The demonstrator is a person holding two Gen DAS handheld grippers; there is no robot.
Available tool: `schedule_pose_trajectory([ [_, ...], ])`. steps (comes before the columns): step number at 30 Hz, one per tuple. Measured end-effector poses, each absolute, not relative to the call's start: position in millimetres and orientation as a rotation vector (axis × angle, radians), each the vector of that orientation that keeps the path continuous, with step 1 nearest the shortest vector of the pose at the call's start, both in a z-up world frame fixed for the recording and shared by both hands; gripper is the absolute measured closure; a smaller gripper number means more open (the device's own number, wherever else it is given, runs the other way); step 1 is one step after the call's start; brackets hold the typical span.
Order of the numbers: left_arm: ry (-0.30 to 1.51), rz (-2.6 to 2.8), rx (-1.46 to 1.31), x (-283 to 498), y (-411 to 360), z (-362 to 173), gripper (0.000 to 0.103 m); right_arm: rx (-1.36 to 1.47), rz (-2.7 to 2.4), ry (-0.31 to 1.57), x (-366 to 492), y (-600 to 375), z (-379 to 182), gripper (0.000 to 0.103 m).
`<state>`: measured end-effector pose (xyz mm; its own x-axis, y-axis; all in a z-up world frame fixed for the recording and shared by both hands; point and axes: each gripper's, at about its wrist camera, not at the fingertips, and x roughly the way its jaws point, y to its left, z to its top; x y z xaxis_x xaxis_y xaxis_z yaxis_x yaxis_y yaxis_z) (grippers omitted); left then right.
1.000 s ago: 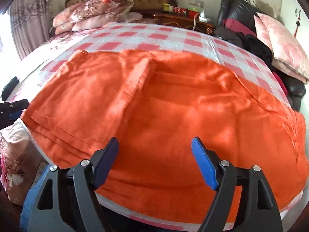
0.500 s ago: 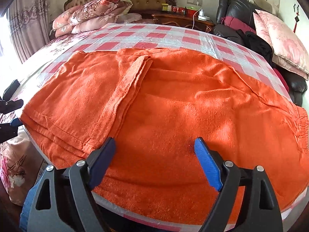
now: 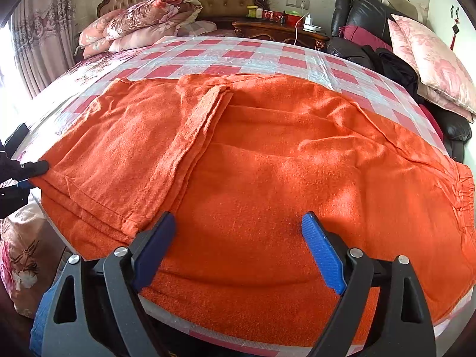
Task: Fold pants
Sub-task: 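Grasp and lift the folded pants edge with the left tool, then grasp the lifted edge with the right tool while the left tool holds it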
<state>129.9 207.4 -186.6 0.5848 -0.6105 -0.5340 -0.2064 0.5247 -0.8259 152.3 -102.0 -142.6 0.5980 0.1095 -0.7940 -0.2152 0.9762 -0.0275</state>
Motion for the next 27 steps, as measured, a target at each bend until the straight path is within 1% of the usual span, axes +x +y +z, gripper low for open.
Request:
schedule_pose_trajectory([
  [6, 0.942, -0.289, -1.003, 126.5, 209.6, -186.1, 0.092, -0.124, 0.188, 0.911, 152.2, -101.9, -142.6, 0.018],
  [7, 0.942, -0.288, -0.999, 126.4, 209.6, -185.9, 0.09, -0.124, 0.188, 0.912, 152.3, -102.1, -142.6, 0.018],
  [9, 0.931, -0.306, -1.023, 125.7, 210.2, -185.5, 0.075, -0.125, 0.189, 0.912, 152.3, -102.0, -142.5, 0.018],
  [10, 0.926, -0.314, -1.022, 125.7, 209.7, -183.7, 0.071, -0.124, 0.191, 0.916, 152.7, -102.3, -142.3, 0.018],
  [11, 0.925, -0.311, -1.008, 125.6, 208.4, -181.4, 0.069, -0.124, 0.194, 0.924, 153.4, -102.6, -141.9, 0.018],
  [13, 0.93, -0.293, -0.95, 126.3, 204.7, -175.3, 0.068, -0.121, 0.187, 0.941, 155.1, -104.3, -139.8, 0.018],
  [16, 0.927, -0.281, -0.928, 125.7, 204.1, -172.6, 0.066, -0.073, 0.18, 0.916, 156.0, -111.2, -128.9, 0.018],
  [17, 0.922, -0.265, -0.918, 124.8, 204.8, -170.5, 0.061, -0.062, 0.181, 0.91, 156.3, -111.8, -126.1, 0.018],
  [18, 0.906, -0.227, -0.882, 122.5, 206.2, -164.3, 0.052, -0.054, 0.186, 0.904, 157.0, -111.7, -123.0, 0.019],
  [20, 0.868, -0.174, -0.797, 118.6, 207.4, -149.1, 0.051, -0.031, 0.216, 0.907, 160.6, -110.8, -119.2, 0.02],
  [23, 0.819, -0.119, -0.681, 114.1, 204.6, -128.8, 0.052, 0.153, 0.345, 0.97, 173.6, -116.5, -122.9, 0.034],
  [24, 0.8, -0.115, -0.608, 113.4, 197.5, -120.0, 0.056, 0.2, 0.378, 0.991, 179.3, -117.1, -125.3, 0.037],
  [26, 0.771, -0.125, -0.448, 111.6, 175.7, -105.5, 0.063, 0.22, 0.398, 1.004, 186.9, -115.7, -126.1, 0.038],
  [27, 0.737, -0.147, -0.311, 107.8, 153.2, -97.4, 0.063, 0.242, 0.423, 1.018, 194.8, -115.4, -126.7, 0.038],
])
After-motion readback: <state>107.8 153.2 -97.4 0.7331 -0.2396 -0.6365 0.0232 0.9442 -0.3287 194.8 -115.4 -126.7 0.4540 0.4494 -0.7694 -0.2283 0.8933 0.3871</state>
